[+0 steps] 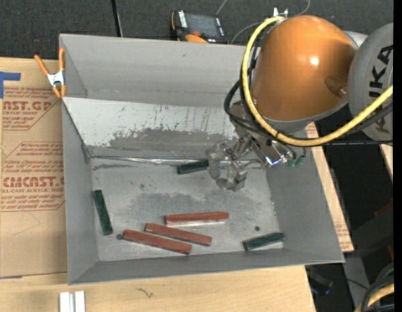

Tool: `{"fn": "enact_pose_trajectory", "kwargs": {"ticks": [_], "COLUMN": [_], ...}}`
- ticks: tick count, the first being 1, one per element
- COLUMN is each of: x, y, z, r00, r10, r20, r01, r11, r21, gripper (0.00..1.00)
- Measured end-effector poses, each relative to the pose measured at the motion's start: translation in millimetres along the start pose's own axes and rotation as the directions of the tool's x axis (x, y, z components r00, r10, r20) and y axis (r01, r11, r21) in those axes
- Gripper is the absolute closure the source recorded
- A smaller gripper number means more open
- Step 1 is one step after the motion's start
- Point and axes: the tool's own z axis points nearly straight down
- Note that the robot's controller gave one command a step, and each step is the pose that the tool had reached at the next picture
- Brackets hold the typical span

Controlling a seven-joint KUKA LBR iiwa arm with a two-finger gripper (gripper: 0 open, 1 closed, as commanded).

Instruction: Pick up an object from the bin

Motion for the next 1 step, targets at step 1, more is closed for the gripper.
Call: {"fn": "enact_pose_trajectory", "kwargs": {"ticks": [1], "x": [1.1], "y": [0.4], "z": [3.9], "r00": [1.0], "r10": [0.0], "r20": [-0.007], "r01": [0.0], "r11": [1.0], "r21": [-0.003], "gripper": [0.0]}}
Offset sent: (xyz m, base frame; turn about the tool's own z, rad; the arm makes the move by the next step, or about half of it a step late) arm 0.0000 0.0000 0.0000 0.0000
